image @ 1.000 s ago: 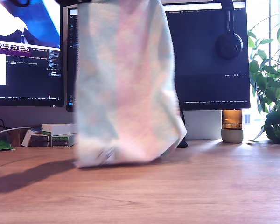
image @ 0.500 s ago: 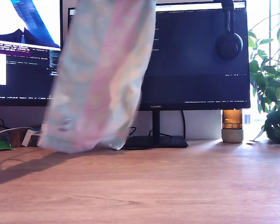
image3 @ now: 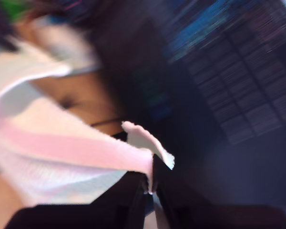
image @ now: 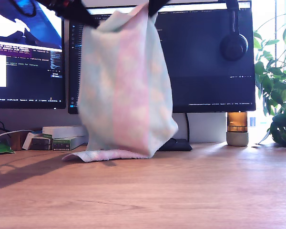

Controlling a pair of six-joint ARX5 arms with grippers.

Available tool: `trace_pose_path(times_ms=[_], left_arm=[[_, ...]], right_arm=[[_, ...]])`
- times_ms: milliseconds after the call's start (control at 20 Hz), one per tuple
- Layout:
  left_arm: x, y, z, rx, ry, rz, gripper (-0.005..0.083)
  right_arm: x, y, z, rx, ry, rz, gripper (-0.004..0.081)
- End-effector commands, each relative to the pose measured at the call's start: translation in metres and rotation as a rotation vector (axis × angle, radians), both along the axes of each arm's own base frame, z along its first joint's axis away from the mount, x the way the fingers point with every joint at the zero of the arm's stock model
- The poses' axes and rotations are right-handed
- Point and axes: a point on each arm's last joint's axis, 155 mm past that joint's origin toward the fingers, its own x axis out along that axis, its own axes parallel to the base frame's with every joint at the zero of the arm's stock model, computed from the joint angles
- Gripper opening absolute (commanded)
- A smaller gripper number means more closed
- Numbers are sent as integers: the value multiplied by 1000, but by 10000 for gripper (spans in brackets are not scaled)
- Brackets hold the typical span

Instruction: Fold the tea towel to a neat square and place it to the right

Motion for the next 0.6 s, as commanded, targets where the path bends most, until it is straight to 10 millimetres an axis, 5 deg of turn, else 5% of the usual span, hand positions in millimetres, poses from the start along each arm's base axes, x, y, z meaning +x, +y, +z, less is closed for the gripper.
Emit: trace_pose_path(times_ms=[0,250,400,550], left_arm=[[-16,3,16,-12,-18,-7,-24],[-57,15,30,-8,39,-1,-24],[-52,16,56,-29,-74,13,-24],[-49,16,59,-35,-91,13,-24]], right_arm=[[-7,-2,-20,-16,78,-9,-12],[-25,-10,-42,-43,200,-27,-12],[-7,-5,-23,13,111,-39,-12],[-5,-10,-18,4,94,-58,-12]])
